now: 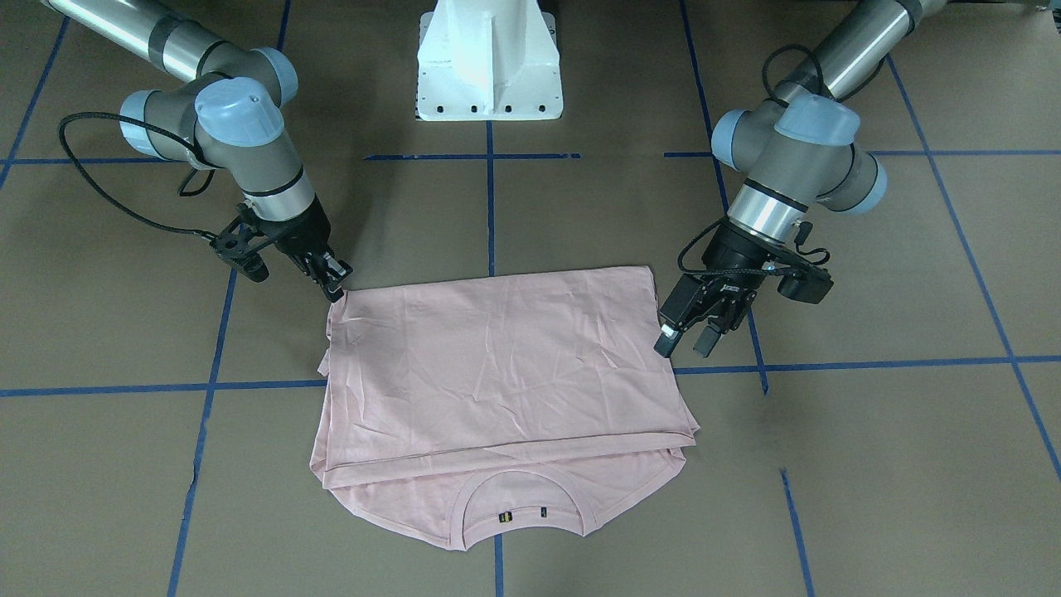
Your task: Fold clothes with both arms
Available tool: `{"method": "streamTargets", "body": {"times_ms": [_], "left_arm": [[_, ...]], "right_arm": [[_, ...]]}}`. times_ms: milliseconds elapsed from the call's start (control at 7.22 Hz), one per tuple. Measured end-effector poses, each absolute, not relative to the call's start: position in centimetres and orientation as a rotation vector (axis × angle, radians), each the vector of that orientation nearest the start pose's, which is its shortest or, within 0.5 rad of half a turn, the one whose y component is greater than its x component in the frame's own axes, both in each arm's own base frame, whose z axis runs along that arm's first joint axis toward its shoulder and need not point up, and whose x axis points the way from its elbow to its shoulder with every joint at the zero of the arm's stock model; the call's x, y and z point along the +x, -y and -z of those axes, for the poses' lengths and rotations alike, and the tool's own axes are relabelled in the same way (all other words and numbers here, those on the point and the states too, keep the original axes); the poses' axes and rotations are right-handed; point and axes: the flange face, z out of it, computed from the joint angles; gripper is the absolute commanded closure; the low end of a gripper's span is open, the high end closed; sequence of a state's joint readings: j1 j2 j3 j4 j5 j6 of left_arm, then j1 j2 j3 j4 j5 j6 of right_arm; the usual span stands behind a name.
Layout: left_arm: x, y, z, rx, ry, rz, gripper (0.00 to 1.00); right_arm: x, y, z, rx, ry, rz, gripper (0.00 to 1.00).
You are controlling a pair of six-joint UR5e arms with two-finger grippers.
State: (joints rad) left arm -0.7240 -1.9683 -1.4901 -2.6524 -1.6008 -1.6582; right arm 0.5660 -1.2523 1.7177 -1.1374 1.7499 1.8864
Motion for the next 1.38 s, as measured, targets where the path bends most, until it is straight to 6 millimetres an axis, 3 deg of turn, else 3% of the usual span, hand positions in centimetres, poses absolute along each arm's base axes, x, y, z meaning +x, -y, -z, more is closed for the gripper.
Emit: {"method": "streamTargets", "body": {"times_ms": [138,277,415,554,692,831,969,1108,1246,1385], "left_arm": [[40.2,52.9,-35.0,0.424,-1.368,0.651,0.01],[40.1,52.8,-34.6,0.426,-1.376,0.648,0.01],[39.9,52.6,-34.0,0.427,-1.388,0.644,0.01],[39.8,52.4,-33.5,0.421,-1.400,0.632,0.01],[39.7,51.9,-32.8,0.405,-1.418,0.610,0.01],[39.4,51.3,-31.7,0.394,-1.444,0.587,0.01],[38.9,50.5,-30.4,0.377,-1.466,0.567,0.01],[38.9,49.9,-29.7,0.336,-1.469,0.578,0.01],[39.2,49.2,-28.7,0.282,-1.471,0.608,0.01],[40.1,47.6,-27.5,0.222,-1.454,0.626,0.01]], "right_arm": [[-45.3,42.5,-36.8,-0.054,0.941,-0.736,1.00],[-43.5,40.2,-36.6,-0.057,0.942,-0.722,1.00],[-41.4,35.7,-36.5,-0.074,0.948,-0.675,1.00],[-39.9,29.9,-35.7,-0.119,0.960,-0.607,1.00],[-38.6,24.2,-33.6,-0.193,0.986,-0.539,1.00],[-37.5,19.0,-31.2,-0.280,0.990,-0.471,0.23],[-37.3,14.7,-30.0,-0.350,0.938,-0.414,0.00],[-37.8,11.9,-30.0,-0.357,0.886,-0.385,0.00],[-38.3,10.8,-30.3,-0.321,0.860,-0.384,0.00],[-38.2,11.7,-30.1,-0.283,0.867,-0.414,0.00]]}}
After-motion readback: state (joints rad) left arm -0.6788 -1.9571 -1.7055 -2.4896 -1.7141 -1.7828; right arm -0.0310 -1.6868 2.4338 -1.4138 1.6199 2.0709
